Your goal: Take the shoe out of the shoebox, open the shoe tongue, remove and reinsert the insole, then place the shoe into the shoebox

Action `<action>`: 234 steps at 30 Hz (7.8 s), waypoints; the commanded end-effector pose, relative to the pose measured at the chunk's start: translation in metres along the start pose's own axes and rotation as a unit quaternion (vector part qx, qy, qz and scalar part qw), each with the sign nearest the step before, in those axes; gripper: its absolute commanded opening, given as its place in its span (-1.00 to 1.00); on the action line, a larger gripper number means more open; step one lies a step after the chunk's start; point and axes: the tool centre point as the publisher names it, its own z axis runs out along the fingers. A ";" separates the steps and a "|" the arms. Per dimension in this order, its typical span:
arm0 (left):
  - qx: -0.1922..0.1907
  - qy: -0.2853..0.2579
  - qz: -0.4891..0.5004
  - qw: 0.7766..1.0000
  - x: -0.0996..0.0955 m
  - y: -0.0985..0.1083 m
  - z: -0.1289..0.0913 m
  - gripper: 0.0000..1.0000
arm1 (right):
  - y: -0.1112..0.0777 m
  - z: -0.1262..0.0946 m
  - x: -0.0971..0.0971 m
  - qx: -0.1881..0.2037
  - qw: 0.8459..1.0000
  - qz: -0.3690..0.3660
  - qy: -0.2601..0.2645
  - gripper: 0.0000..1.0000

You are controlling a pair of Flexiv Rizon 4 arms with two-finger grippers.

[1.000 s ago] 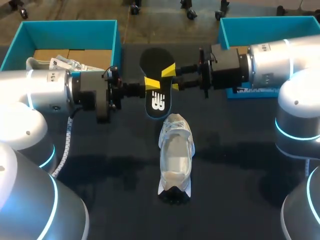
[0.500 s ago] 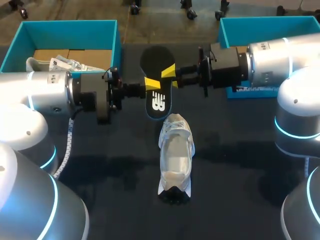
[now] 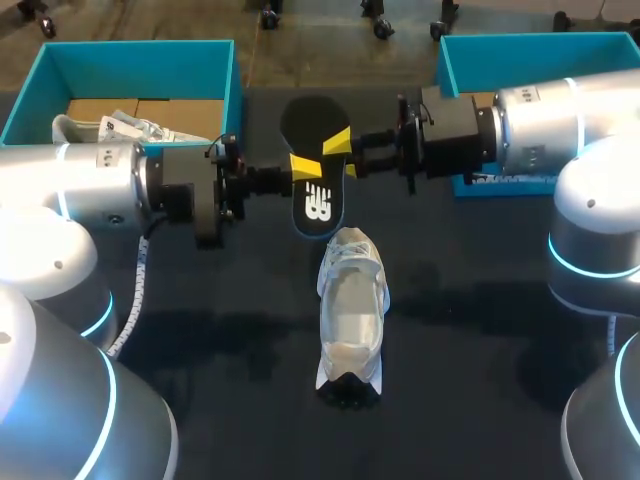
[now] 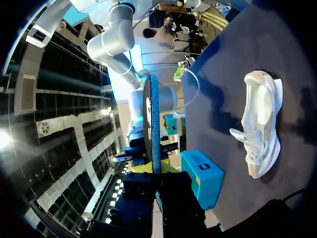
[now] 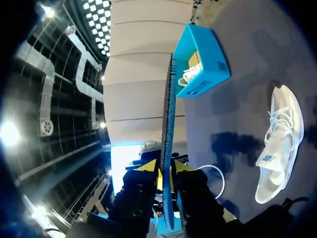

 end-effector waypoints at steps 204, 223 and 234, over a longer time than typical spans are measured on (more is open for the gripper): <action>0.029 0.004 -0.243 0.970 0.062 0.035 -0.048 1.00 | -0.005 -0.003 -0.066 -0.041 0.998 0.003 0.056 -1.00; -0.002 -0.029 -0.137 0.990 0.072 0.041 -0.025 1.00 | -0.006 0.011 -0.063 -0.032 0.998 0.034 0.052 -1.00; -0.008 -0.028 -0.135 0.990 0.075 0.046 -0.006 0.83 | -0.008 0.013 -0.065 -0.034 0.997 0.040 0.057 -1.00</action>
